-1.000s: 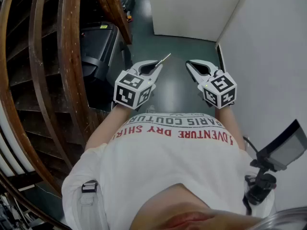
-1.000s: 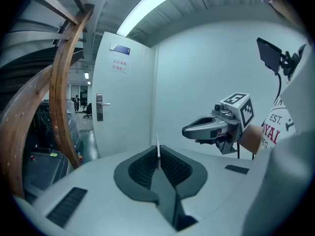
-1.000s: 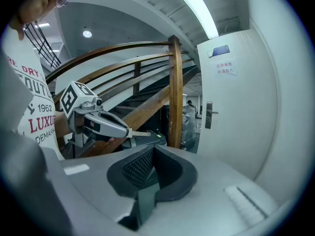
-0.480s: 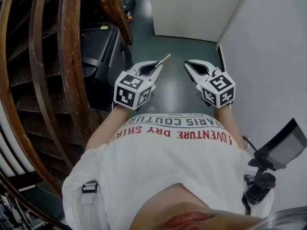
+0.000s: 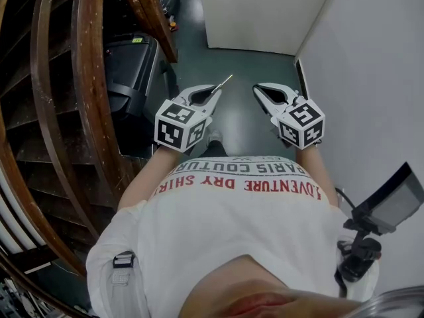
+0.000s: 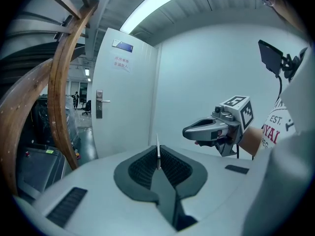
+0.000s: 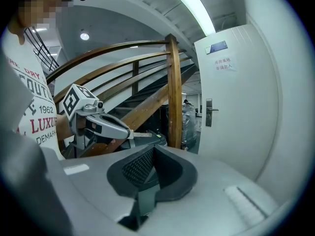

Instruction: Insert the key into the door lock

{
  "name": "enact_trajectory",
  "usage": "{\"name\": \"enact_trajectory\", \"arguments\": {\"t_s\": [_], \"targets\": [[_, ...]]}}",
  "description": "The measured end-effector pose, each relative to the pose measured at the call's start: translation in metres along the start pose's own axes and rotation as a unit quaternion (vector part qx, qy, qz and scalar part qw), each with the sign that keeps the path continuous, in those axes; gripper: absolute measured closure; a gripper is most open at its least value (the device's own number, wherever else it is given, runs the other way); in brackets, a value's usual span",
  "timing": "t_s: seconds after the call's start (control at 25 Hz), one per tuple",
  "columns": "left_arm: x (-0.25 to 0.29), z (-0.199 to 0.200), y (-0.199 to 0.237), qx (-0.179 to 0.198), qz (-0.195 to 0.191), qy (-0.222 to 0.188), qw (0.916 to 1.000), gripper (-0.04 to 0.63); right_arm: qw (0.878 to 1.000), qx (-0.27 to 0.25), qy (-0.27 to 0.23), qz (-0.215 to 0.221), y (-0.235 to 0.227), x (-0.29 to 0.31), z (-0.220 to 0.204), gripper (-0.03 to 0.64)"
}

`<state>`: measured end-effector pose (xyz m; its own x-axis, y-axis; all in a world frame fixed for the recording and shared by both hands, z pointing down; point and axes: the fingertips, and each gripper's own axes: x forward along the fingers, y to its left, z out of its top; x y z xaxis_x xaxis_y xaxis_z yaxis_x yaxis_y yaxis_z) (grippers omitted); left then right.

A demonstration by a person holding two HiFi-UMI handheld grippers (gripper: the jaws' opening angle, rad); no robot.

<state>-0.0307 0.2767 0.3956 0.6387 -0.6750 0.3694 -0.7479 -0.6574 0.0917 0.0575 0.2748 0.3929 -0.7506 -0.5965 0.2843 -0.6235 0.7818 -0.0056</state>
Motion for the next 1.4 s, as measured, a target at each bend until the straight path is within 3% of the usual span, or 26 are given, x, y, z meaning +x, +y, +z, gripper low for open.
{"name": "enact_trajectory", "arguments": {"t_s": [0.16, 0.4, 0.88, 1.08, 1.4], "targets": [[0.028, 0.007, 0.020, -0.009, 0.000, -0.003, 1.0000, 0.572, 1.000, 0.005, 0.000, -0.003, -0.030, 0.014, -0.002, 0.615], [0.098, 0.021, 0.107, -0.022, -0.018, 0.008, 0.9996, 0.572, 1.000, 0.015, 0.019, -0.014, -0.103, 0.095, 0.002, 0.615], [0.295, 0.157, 0.336, -0.029, -0.011, 0.005, 0.9995, 0.572, 0.999, 0.022, 0.015, -0.026, -0.349, 0.289, 0.089, 0.615], [0.318, 0.199, 0.386, -0.018, -0.010, -0.020, 0.9996, 0.572, 0.999, 0.007, -0.005, -0.041, -0.384, 0.324, 0.128, 0.615], [0.358, 0.205, 0.417, -0.031, -0.005, -0.017, 0.9994, 0.572, 0.999, 0.023, -0.001, -0.033, -0.423, 0.350, 0.124, 0.615]]}}
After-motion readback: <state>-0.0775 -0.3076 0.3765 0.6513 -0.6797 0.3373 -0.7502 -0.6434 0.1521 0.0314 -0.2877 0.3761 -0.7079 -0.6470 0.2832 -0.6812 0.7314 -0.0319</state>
